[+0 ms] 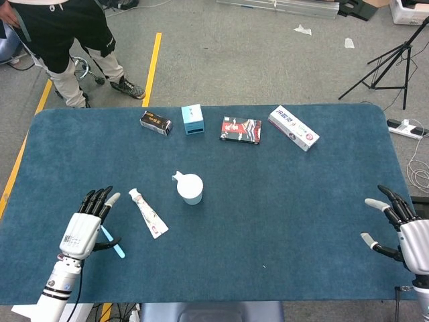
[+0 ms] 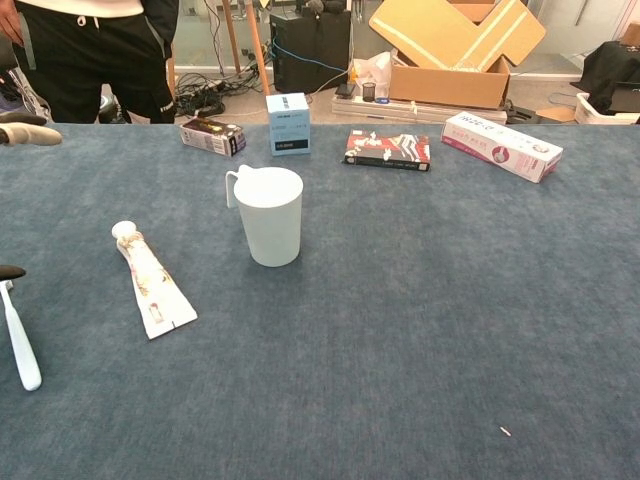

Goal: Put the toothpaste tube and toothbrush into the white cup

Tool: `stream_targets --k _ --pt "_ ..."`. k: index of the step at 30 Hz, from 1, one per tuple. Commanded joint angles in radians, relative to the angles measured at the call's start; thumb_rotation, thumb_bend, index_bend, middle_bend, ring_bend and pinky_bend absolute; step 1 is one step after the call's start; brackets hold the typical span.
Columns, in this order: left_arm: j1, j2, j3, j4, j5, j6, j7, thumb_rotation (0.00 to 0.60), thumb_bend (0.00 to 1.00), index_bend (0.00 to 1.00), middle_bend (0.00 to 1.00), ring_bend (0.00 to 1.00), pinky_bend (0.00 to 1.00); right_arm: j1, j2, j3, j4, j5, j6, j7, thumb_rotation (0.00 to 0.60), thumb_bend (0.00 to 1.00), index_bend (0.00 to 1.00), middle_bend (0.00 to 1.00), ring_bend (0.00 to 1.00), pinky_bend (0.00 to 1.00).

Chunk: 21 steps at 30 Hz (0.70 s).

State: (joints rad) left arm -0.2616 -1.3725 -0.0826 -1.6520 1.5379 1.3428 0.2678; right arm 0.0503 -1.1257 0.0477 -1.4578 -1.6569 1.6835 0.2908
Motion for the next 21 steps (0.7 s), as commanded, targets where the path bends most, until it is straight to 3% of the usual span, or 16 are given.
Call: stream_targets --k 1,12,21 --pt "-0.017 -0.025 -0.006 0.018 -0.01 -0.013 0.017 0.6 0.0 0.04 0.0 0.0 0.0 -0.001 0.001 0.0 0.001 -0.001 0.002 0.004 0.6 0.12 0.3 0.13 0.16 0.54" --pt "-0.071 -0.124 -0.064 0.078 -0.083 -0.037 0.088 0.6 0.0 0.04 0.0 0.0 0.0 0.001 0.004 0.003 0.002 0.005 -0.006 0.01 0.6 0.12 0.3 0.13 0.16 0.53" --pt "-0.148 -0.171 -0.113 0.105 -0.201 -0.136 0.159 0.6 0.0 0.03 0.0 0.0 0.0 0.004 0.004 0.004 0.0 0.008 -0.017 0.006 0.6 0.12 0.3 0.13 0.16 0.52"
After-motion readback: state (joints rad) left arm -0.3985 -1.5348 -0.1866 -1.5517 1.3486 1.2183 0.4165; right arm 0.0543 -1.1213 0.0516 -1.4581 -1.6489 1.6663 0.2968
